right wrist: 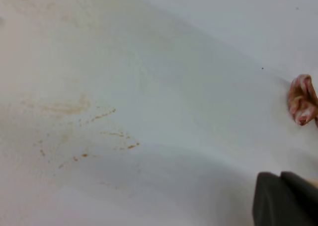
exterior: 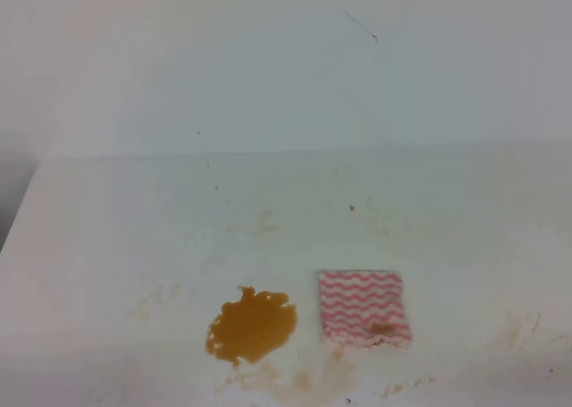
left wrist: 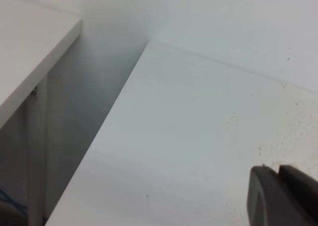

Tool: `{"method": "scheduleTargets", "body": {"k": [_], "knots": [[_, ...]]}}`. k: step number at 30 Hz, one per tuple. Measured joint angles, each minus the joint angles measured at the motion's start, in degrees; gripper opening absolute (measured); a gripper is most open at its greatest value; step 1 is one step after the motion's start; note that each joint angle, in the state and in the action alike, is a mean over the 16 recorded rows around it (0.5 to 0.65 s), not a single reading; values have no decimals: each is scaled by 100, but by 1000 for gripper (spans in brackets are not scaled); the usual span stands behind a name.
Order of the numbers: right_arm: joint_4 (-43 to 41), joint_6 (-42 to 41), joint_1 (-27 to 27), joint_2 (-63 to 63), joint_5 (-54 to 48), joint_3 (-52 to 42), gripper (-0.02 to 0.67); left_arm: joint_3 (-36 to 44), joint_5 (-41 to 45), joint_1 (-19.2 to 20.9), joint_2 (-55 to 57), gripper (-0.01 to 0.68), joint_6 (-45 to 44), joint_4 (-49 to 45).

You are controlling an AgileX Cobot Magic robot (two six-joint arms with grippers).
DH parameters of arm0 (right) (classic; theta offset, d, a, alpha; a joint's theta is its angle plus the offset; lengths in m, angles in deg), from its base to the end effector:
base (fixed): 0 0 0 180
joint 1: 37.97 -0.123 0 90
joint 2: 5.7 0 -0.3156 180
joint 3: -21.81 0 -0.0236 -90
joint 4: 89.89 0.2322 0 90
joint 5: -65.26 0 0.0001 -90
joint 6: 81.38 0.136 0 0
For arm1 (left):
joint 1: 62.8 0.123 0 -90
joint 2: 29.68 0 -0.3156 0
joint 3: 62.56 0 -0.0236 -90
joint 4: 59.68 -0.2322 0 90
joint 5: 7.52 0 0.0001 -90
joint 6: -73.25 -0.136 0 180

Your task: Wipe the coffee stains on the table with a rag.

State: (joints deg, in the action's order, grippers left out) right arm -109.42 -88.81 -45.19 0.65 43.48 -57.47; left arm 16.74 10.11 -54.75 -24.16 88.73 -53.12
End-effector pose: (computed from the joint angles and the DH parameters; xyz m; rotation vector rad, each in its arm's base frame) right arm 0.0473 -0.0110 0.1612 -0.4441 1.8124 -0.3385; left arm 0.0479 0.0020 0.1687 -0.4360 1.7367 -0.2024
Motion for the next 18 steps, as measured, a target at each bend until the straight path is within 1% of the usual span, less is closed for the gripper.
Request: {"method": "scheduleTargets", "body": {"k": [12, 18], "knots": [[91, 87, 0, 0, 47, 0, -2, -33, 0, 0, 0, -4, 0, 1], [313, 184, 0, 0, 405, -10, -2, -55, 0, 0, 0, -4, 0, 1]]}}
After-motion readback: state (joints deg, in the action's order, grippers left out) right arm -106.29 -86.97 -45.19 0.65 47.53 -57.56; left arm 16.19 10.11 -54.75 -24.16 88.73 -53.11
